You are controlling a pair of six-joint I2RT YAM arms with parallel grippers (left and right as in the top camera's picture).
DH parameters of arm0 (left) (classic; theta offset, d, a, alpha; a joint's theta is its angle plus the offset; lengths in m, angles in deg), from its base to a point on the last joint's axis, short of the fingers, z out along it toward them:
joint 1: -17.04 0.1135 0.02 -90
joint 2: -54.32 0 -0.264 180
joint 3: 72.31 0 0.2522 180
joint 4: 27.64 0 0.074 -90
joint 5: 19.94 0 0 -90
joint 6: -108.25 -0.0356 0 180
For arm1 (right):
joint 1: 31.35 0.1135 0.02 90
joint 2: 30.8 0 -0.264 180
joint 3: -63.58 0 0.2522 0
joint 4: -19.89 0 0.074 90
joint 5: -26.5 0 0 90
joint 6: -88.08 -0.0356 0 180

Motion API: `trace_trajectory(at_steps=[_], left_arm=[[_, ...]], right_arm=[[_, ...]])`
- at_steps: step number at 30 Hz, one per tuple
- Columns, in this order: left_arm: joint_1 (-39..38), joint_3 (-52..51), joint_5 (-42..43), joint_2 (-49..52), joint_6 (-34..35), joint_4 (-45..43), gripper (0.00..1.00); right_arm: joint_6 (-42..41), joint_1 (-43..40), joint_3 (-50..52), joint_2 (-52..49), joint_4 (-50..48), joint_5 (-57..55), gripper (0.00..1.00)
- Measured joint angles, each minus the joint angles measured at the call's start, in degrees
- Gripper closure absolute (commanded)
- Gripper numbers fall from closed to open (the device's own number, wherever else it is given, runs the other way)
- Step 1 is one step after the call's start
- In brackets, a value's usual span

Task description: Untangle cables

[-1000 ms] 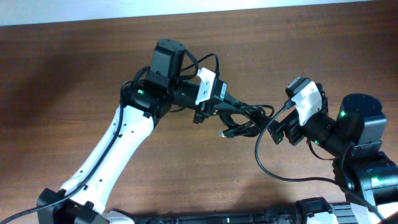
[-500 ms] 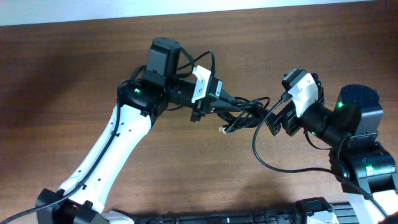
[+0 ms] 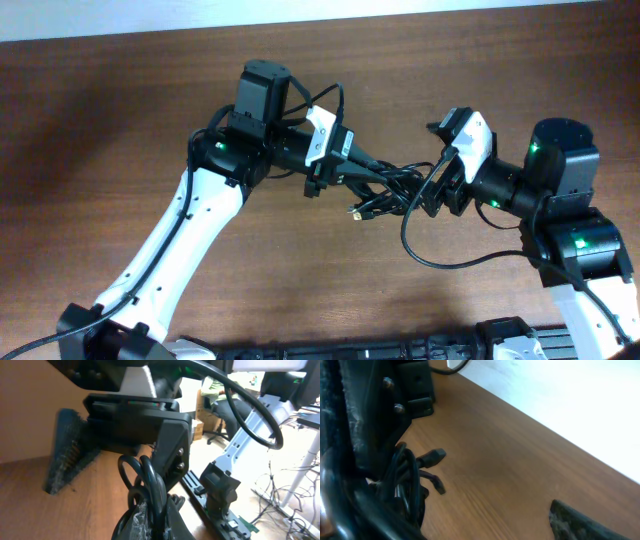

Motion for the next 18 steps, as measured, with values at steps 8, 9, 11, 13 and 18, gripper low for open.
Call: trace_trajectory(at_steps=[8,9,11,13,18], left_arm=[[0.0,0.9,-2.2,0.0,0.0,-1.0,1.00],[0.0,1.1,-2.3,0.0,0.0,-1.0,1.00],[0.2,1.6,-2.5,0.0,0.0,-1.2,1.00],[0.3,1.8,-2.5,0.0,0.0,-1.3,1.00],[0.3,2.1,-3.4,0.0,0.0,-0.6,1.00]], right_arm=[[0.3,1.1,0.4,0.1,-1.9,1.4,0.96],[0.4,1.1,0.5,0.1,-2.8,1.4,0.96],[0.7,1.1,0.7,0.1,-4.6,1.4,0.96],[1.0,1.1,1.0,0.1,-6.4,1.4,0.96],[1.1,1.1,1.3,0.0,-7.5,1.4,0.96]])
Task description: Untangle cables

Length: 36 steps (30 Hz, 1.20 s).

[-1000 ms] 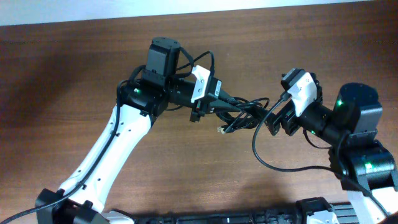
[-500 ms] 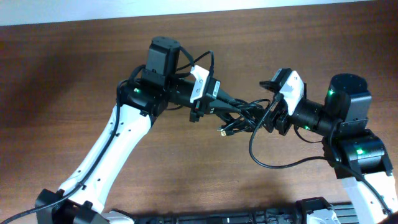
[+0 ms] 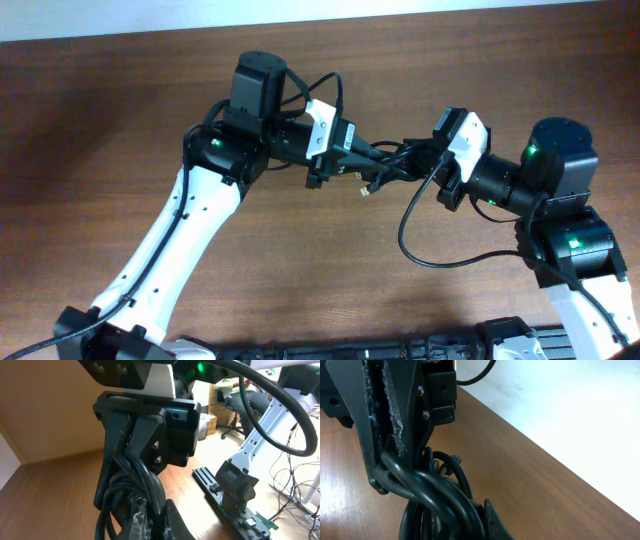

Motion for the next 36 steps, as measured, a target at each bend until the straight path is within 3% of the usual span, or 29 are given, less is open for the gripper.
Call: trace_trajectory(at_steps=[7,9,11,14,21,36], left_arm=[[-0.2,0.5,-4.5,-0.4,0.0,4.7,1.00],[-0.5,0.6,-7.0,-0.6,0.0,5.7,0.86],[-0.8,0.7,-9.7,-0.9,0.2,6.6,0.37],[-1.1,0.6,-12.2,-1.0,-0.1,8.2,0.01],[-1.7,0.5,-14.2,-1.0,-0.1,8.5,0.01],[-1.9,-0.1,-16.9,-1.0,1.6,9.2,0.01]], right_arm=[[0.0,0.0,0.5,-0.8,0.0,0.0,0.96],[-0.1,0.0,0.8,-1.0,-0.1,-0.5,0.96],[-1.1,0.0,0.9,-1.2,-0.2,-1.2,0.96],[-4.0,-0.5,0.9,-1.3,-1.5,-3.7,0.96],[-13.9,-1.0,0.9,-1.3,-1.9,-9.3,0.96],[-55.3,-1.1,0.7,-1.3,-4.1,-21.1,0.96]])
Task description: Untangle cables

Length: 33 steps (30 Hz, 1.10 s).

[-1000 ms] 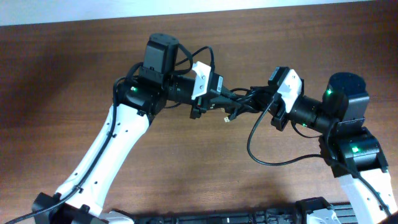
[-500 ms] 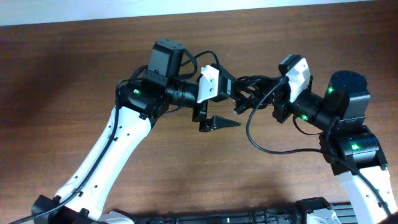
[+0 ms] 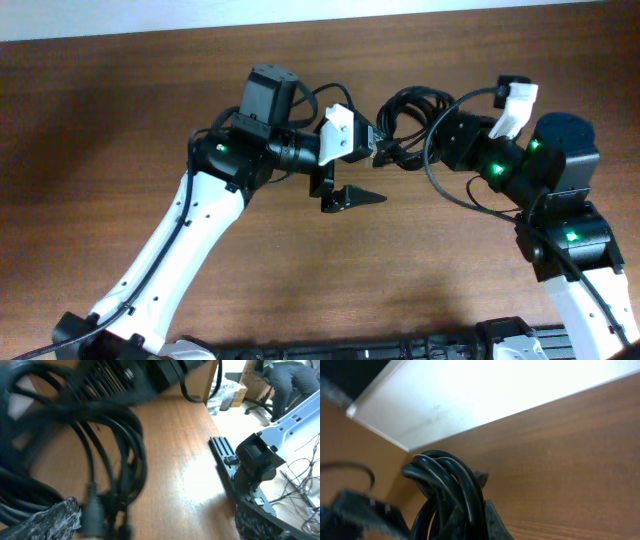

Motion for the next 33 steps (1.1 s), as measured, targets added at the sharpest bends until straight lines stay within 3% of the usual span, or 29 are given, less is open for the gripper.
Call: trace_trajectory(at_steps=[7,18,33], left_arm=[[-3.0,-0.2,0.0,0.0,0.0,-0.3,0.01],[-9.0,-0.2,-10.0,0.0,0.2,-1.2,0.01],[-9.0,-0.2,-12.2,0.0,0.2,-1.2,0.01]], right_arm=[[-7.6,0.0,0.0,0.0,0.0,-1.9,0.96],[-9.1,0.0,0.0,0.0,0.0,-2.1,0.96],[-10.8,0.0,-0.1,-0.8,0.0,-2.3,0.96]])
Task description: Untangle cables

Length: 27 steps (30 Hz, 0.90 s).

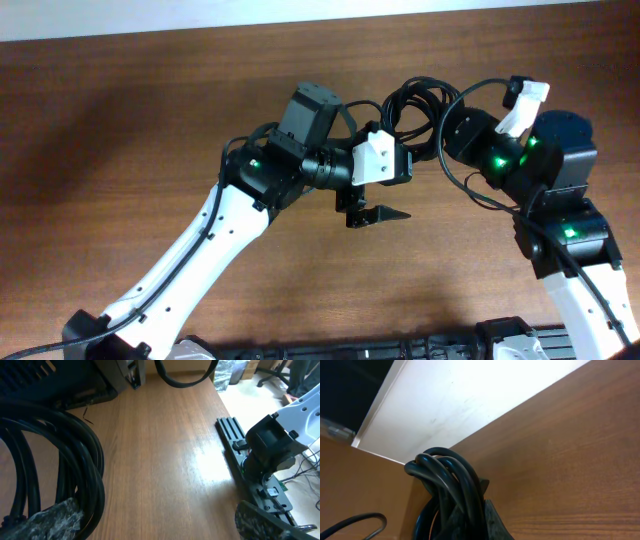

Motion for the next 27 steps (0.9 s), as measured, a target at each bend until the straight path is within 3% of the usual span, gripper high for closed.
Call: trace_trajectory(at_steps=[27], left_arm=[[-2.5,0.0,-1.6,0.0,0.4,-5.6,0.01]], right_arm=[[-4.2,-0.6,0.0,0.0,-2.3,4.9,0.96]])
